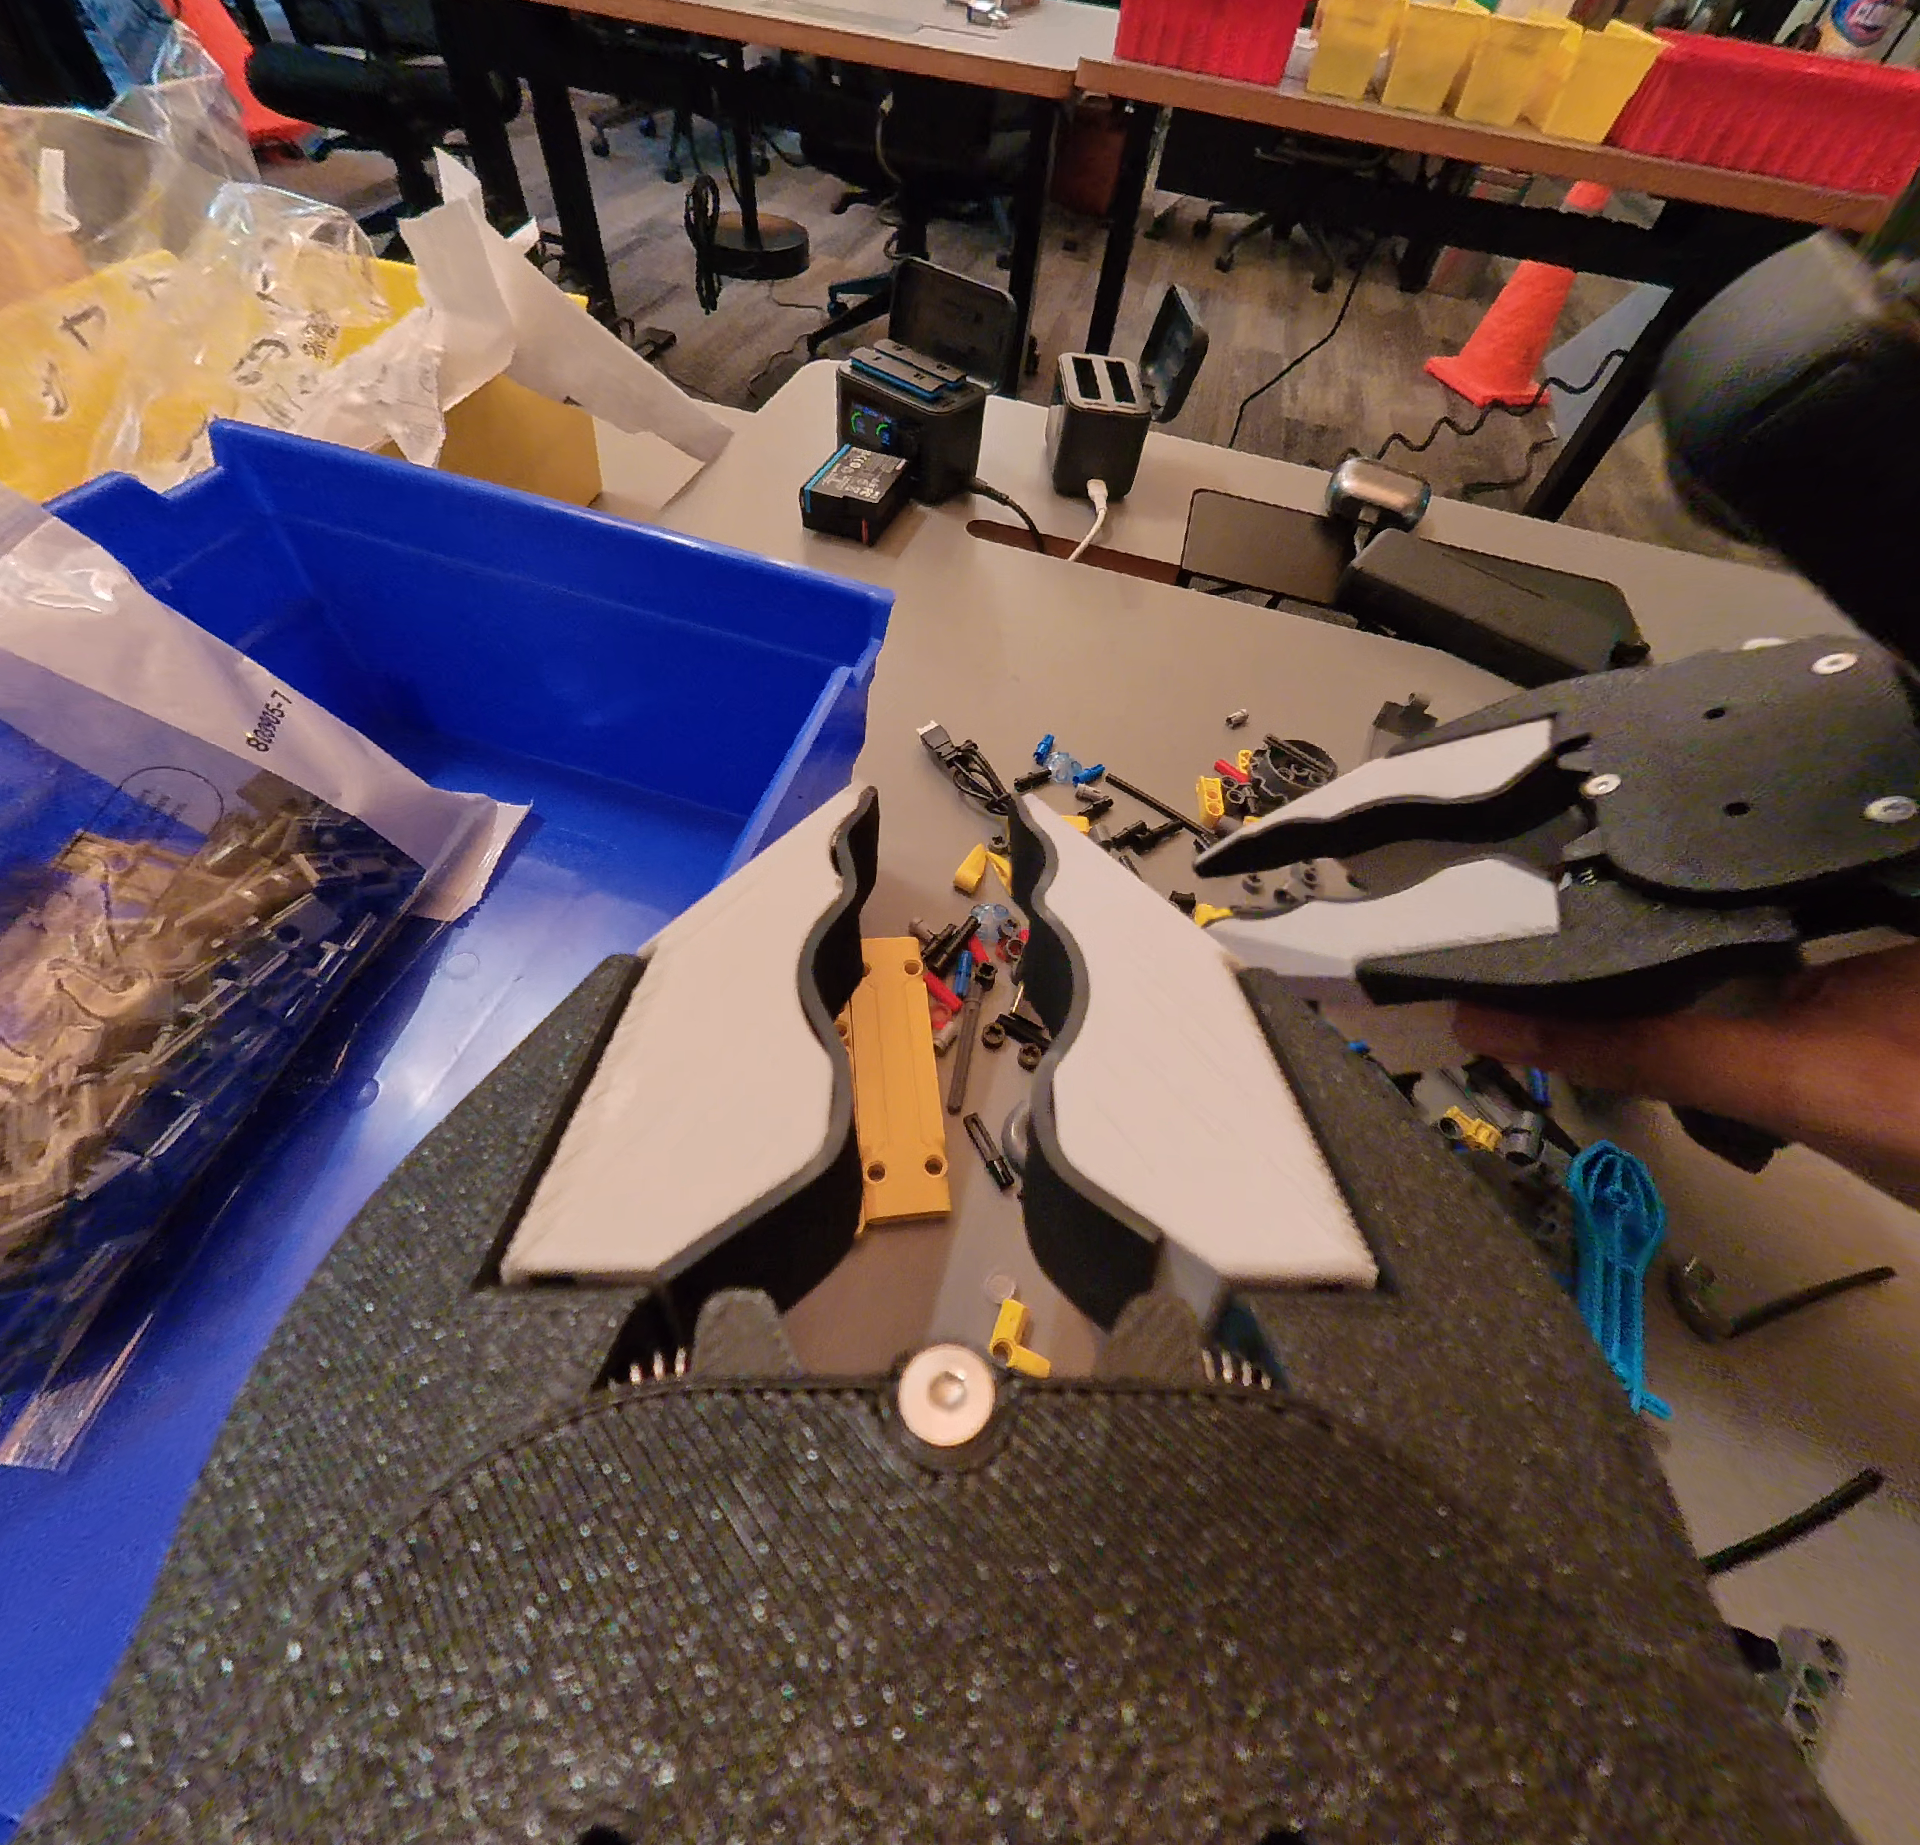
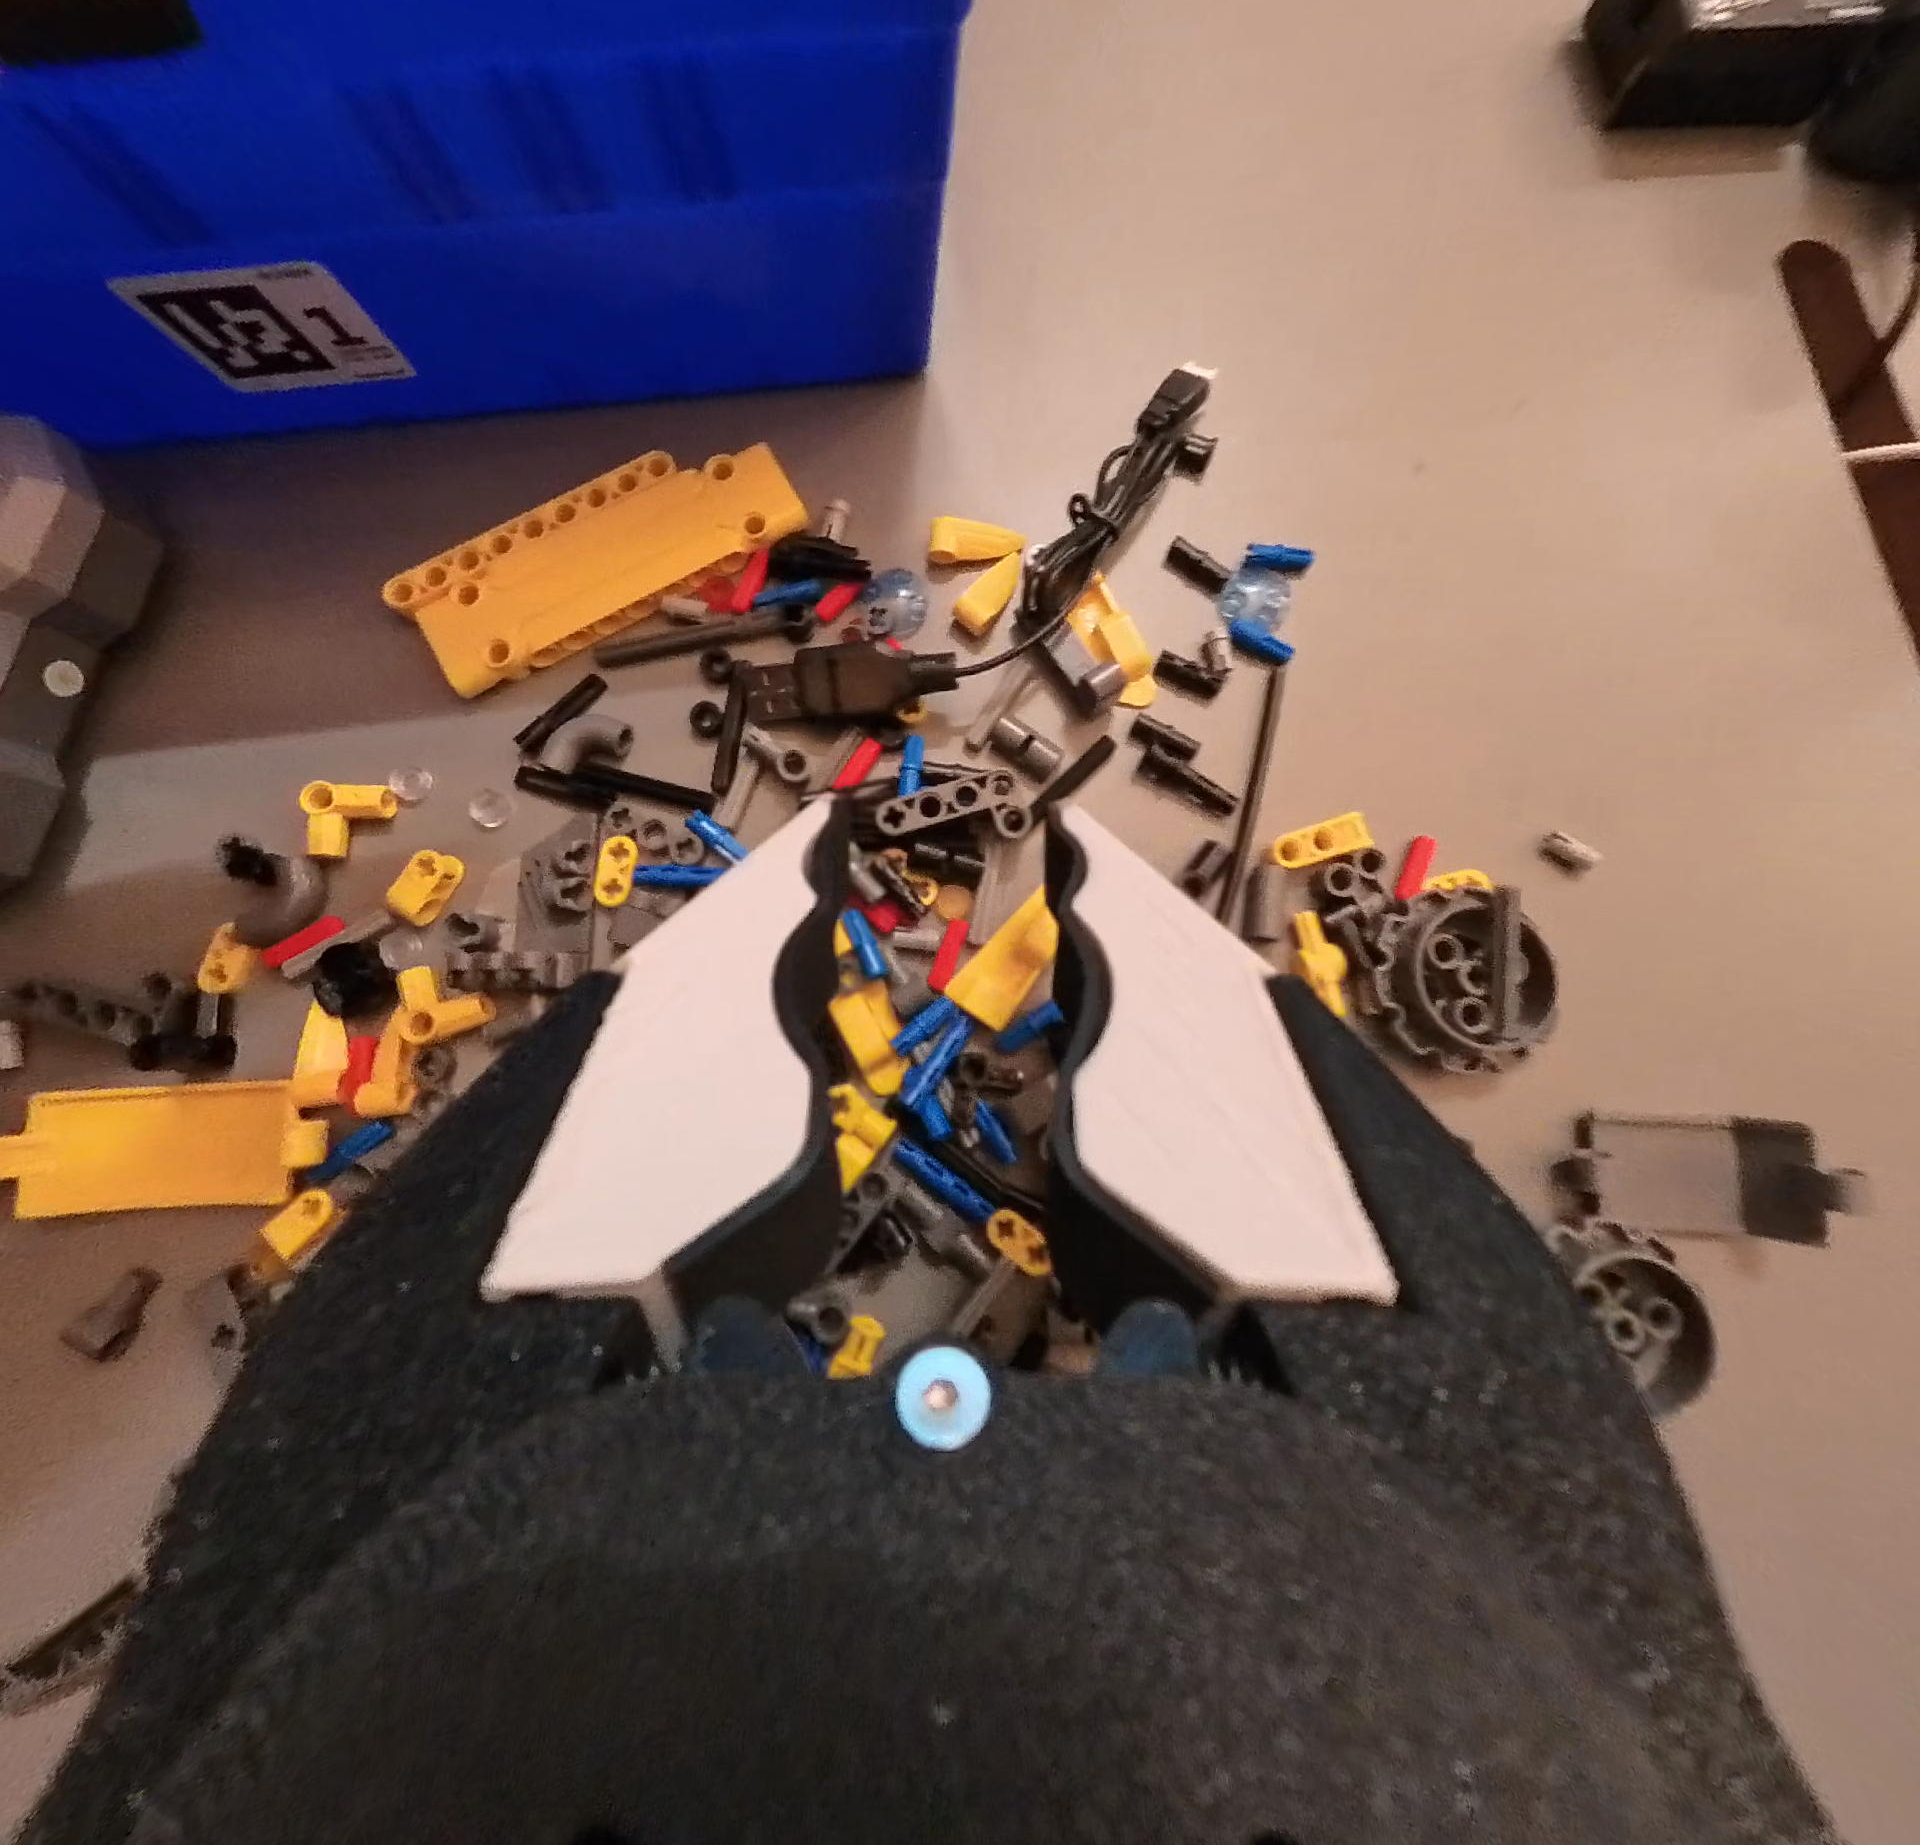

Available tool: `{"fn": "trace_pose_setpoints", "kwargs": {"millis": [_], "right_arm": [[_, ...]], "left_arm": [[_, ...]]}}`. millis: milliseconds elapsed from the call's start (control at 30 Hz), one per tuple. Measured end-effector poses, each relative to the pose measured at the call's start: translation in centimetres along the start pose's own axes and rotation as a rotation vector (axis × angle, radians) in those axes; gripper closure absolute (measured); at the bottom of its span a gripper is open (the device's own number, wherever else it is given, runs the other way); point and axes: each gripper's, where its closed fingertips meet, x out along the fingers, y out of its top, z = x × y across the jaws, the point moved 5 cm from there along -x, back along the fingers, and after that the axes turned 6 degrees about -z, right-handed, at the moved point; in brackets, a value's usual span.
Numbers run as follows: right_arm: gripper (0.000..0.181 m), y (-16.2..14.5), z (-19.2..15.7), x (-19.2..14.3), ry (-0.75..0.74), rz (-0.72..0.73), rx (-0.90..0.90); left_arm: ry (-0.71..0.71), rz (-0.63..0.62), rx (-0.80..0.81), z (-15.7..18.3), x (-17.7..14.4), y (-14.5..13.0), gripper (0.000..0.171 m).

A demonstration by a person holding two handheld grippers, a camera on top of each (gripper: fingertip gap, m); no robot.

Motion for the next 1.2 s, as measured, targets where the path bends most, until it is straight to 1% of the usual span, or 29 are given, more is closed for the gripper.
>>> {"fn": "trace_pose_setpoints", "kwargs": {"millis": [100,233,300,367,400,433,600,667,767,833,933,1000,1067,1100,1200], "right_arm": [[0.143,-0.2,-0.4,0.8,-0.008,-0.021,-0.021],[0.147,-0.4,-0.6,1.6,0.009,-0.019,-0.002],[0.156,-0.4,-0.5,1.5,0.011,-0.018,0.003],[0.157,-0.5,-0.3,1.3,0.006,-0.022,0.01],[0.161,-0.5,-0.1,1.1,0.004,-0.019,0.014],[0.171,-0.5,0.0,0.9,0.0,-0.01,0.018],[0.172,-0.1,1.2,-0.5,-0.024,0.029,0.052],[0.169,0.3,1.0,-0.8,0.002,0.065,0.072],[0.155,1.2,-0.3,-0.2,0.071,0.111,0.073],[0.143,1.5,-1.1,0.9,0.065,0.079,0.043],[0.134,1.8,-1.5,2.5,-0.002,0.024,-0.002],[0.126,1.7,-1.9,3.4,-0.001,-0.021,0.006],[0.124,1.7,-2.0,3.9,0.008,-0.039,0.021],[0.133,1.7,-1.9,3.9,0.002,-0.03,0.023],[0.134,1.7,-1.3,3.3,-0.007,-0.016,0.037]], "left_arm": [[-0.004,0.004,-0.002,0.0,-0.1,0.1,0.148],[-0.007,0.014,-0.005,0.0,-0.2,0.2,0.146],[-0.008,0.009,-0.002,0.1,-0.1,0.1,0.146],[-0.01,0.005,0.0,0.1,0.0,0.1,0.145],[-0.01,0.006,0.001,0.1,0.0,0.1,0.145],[-0.011,0.007,0.001,0.1,-0.1,0.1,0.145],[-0.014,0.009,0.0,0.2,-0.1,0.1,0.145],[-0.014,0.01,0.002,0.2,-0.1,0.1,0.145],[-0.012,0.011,0.003,0.2,-0.1,0.1,0.145],[-0.011,0.009,0.003,0.2,-0.1,0.1,0.145],[-0.008,0.008,0.004,0.2,-0.1,0.1,0.145],[-0.008,0.01,0.002,0.1,-0.1,0.1,0.145],[-0.01,0.012,0.001,0.1,-0.1,0.1,0.145],[-0.01,0.012,0.002,0.2,-0.1,0.1,0.145],[-0.009,0.011,0.004,0.2,-0.1,0.1,0.145]]}}
